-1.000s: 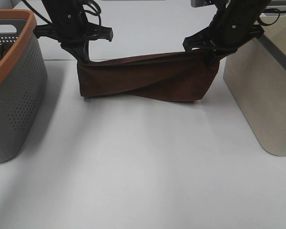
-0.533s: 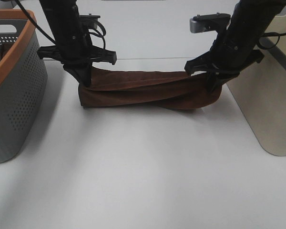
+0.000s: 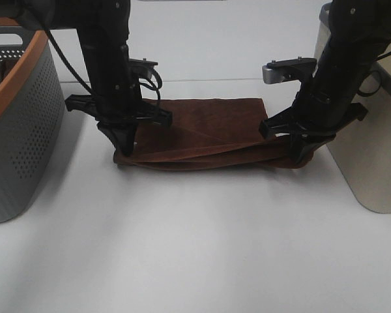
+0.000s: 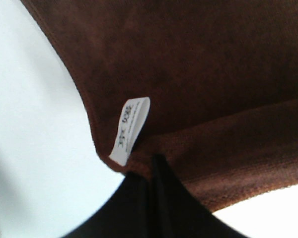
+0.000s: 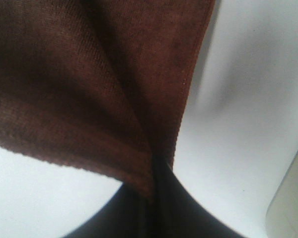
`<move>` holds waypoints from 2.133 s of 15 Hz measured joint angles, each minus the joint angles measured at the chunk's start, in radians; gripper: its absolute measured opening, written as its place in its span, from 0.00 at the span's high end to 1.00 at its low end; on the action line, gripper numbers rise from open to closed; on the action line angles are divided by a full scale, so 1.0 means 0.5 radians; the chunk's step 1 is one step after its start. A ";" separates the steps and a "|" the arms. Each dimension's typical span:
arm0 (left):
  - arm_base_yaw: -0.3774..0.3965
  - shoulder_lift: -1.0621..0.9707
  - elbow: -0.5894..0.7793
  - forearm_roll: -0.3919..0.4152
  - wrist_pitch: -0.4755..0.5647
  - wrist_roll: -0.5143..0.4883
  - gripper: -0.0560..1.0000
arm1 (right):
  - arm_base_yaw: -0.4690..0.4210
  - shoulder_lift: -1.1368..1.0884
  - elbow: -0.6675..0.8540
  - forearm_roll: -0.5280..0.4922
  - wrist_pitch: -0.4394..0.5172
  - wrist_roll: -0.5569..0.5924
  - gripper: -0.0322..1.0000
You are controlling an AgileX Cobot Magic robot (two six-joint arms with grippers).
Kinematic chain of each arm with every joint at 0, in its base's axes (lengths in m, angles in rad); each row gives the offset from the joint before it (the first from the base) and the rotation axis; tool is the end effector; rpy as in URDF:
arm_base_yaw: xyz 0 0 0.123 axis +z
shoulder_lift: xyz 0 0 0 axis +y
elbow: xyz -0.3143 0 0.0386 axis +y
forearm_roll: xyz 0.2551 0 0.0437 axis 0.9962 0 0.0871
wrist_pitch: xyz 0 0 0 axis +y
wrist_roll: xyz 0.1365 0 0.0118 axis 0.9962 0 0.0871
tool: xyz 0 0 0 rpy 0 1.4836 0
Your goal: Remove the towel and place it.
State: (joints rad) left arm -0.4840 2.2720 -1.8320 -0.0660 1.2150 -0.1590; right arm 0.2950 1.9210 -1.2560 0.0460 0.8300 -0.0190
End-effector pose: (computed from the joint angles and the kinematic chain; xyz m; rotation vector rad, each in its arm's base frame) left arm 0.4227 -0.2318 0.1324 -0.4700 -3.0879 0.0932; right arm 0.3756 0.1190 0.1468 -0.4248 2.9535 0.0874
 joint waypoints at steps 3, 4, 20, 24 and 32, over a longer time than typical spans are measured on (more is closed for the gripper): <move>-0.002 -0.020 0.124 -0.056 0.000 0.012 0.95 | 0.000 0.000 0.022 0.014 0.020 0.000 0.94; -0.002 -0.050 0.164 -0.074 -0.002 0.036 0.95 | 0.000 0.000 0.022 0.014 0.050 0.000 0.90; -0.002 -0.178 0.482 -0.250 0.002 0.166 0.55 | 0.000 0.000 0.022 0.192 0.376 -0.108 0.28; -0.002 -0.212 0.482 -0.266 0.002 0.216 0.21 | 0.000 0.000 0.022 0.192 0.418 -0.108 0.28; -0.002 -0.630 0.088 -0.196 0.002 0.158 0.20 | 0.000 -0.444 0.024 0.340 0.436 -0.112 0.28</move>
State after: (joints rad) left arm -0.4850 1.9570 -1.7880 -0.1640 1.2160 -0.0800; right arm 0.2950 1.6990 -1.2440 0.2160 1.0480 -0.0750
